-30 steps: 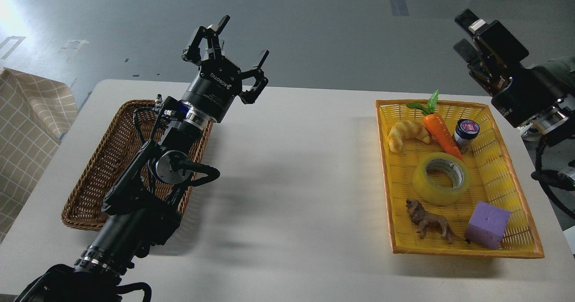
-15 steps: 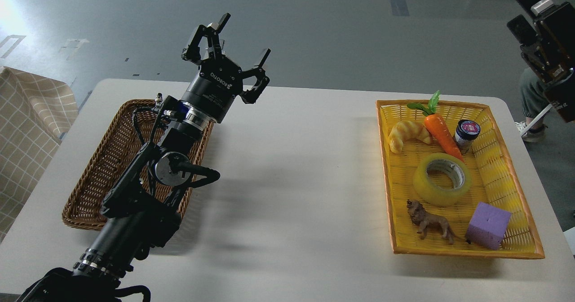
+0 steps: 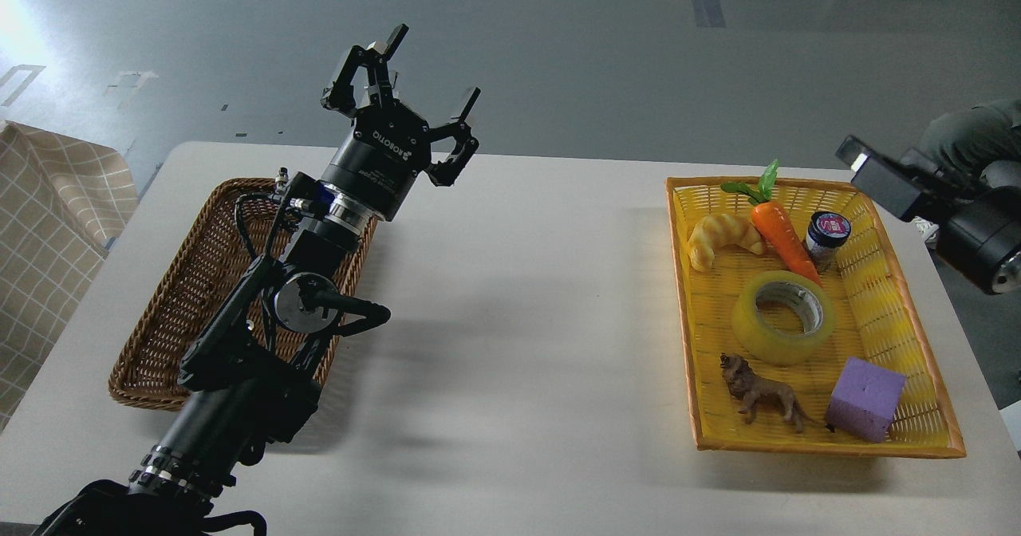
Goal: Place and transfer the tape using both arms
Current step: 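Move the right gripper down toward the yellow tape roll in the tray, then hook the right gripper into the yellow tape roll's hole and grip, then lift the tape roll and carry it toward the left gripper, then lower the tape roll onto the table and release it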
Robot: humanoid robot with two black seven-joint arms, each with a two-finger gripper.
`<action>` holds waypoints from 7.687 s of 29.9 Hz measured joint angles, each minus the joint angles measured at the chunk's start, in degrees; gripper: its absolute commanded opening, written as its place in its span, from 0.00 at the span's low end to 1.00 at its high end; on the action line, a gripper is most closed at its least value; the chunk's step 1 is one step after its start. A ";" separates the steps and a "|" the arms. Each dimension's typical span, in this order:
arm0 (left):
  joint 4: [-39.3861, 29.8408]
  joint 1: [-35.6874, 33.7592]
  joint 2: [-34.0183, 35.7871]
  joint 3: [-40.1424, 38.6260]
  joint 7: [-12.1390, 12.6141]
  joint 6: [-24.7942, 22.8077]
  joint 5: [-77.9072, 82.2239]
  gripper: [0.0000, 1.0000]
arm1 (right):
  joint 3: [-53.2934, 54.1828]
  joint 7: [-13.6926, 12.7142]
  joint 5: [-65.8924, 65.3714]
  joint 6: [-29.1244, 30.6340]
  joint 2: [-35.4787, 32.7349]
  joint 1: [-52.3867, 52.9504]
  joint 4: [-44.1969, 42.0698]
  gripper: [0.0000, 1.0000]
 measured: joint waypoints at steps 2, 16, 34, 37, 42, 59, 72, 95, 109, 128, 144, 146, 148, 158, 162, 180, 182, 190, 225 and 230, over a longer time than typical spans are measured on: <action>0.00 0.22 0.00 0.00 0.00 0.00 0.00 0.98 | -1.81 -0.12 -5.31 0.00 -0.06 -0.28 0.29 1.00; -1.14 1.40 0.00 -0.03 -0.07 0.00 0.00 0.98 | -2.21 -1.21 -7.71 -0.80 4.95 -2.01 -5.57 0.98; -1.27 2.34 0.00 0.00 -0.06 0.00 0.00 0.98 | -0.52 -2.51 -7.71 -2.56 8.73 -5.65 -14.29 0.97; -1.73 2.87 0.00 0.00 -0.06 0.00 0.00 0.98 | -0.90 -2.52 -7.71 -2.56 8.76 -5.68 -14.34 0.95; -2.05 3.39 0.00 0.00 -0.07 0.00 0.00 0.98 | -1.41 -2.49 -7.71 -2.56 9.03 -5.62 -14.36 0.94; -2.08 3.85 0.00 -0.01 -0.08 0.00 0.00 0.98 | -5.53 -1.99 -7.70 -2.54 7.93 -2.69 -16.42 0.94; -2.04 3.89 0.00 -0.03 -0.08 0.00 0.00 0.98 | -12.43 -1.12 -7.70 -3.36 6.12 1.74 -21.82 0.91; -1.93 4.31 0.00 -0.18 -0.08 0.00 -0.18 0.98 | -13.16 6.72 -7.71 -1.48 5.60 3.17 -23.26 0.55; -1.75 4.33 0.00 -0.35 -0.08 0.00 -0.18 0.98 | -13.84 8.99 -7.71 -0.28 1.73 1.86 -23.25 0.41; -1.75 4.34 0.00 -0.62 -0.09 0.00 -0.18 0.98 | -14.38 9.19 -7.71 -0.38 0.78 2.04 -23.55 0.18; -1.75 4.46 0.00 -0.88 -0.10 0.00 -0.18 0.98 | -13.82 12.61 -7.72 1.14 -3.82 3.30 -21.03 0.17; -1.75 4.47 0.00 -0.86 -0.10 0.00 -0.18 0.98 | -13.53 12.73 -7.71 2.26 -5.31 4.11 -19.10 0.17; -1.75 4.51 0.00 -0.82 -0.10 0.00 -0.18 0.98 | -12.75 12.77 -7.72 3.29 -6.82 5.70 -16.90 0.17; -1.76 4.17 0.00 -0.81 -0.14 0.00 -0.18 0.98 | -13.15 12.70 -7.71 3.83 -7.93 17.78 -13.47 0.18; -1.81 4.12 0.00 -0.80 -0.12 2.28 0.11 0.98 | -17.03 12.64 -7.71 3.83 -5.80 22.70 -13.55 0.18; -1.87 5.33 0.91 -0.64 0.50 10.63 0.60 0.98 | -36.85 10.82 -7.71 3.80 11.62 35.50 -22.15 0.21; -1.95 5.36 1.01 -0.72 0.37 10.68 0.60 0.98 | -38.76 10.68 -7.71 3.80 15.33 37.28 -25.76 0.21; -1.97 6.66 2.21 -0.98 0.53 10.75 0.48 0.98 | -43.96 10.70 -7.71 3.80 26.58 43.52 -36.99 0.21; -2.02 7.63 4.56 -2.36 -0.17 10.60 0.00 0.98 | -52.00 10.71 -7.67 3.80 32.42 39.15 -46.03 0.97; -2.02 7.63 4.65 -2.37 -0.18 10.51 0.00 0.98 | -49.01 10.56 -7.77 3.91 32.42 39.24 -46.20 0.99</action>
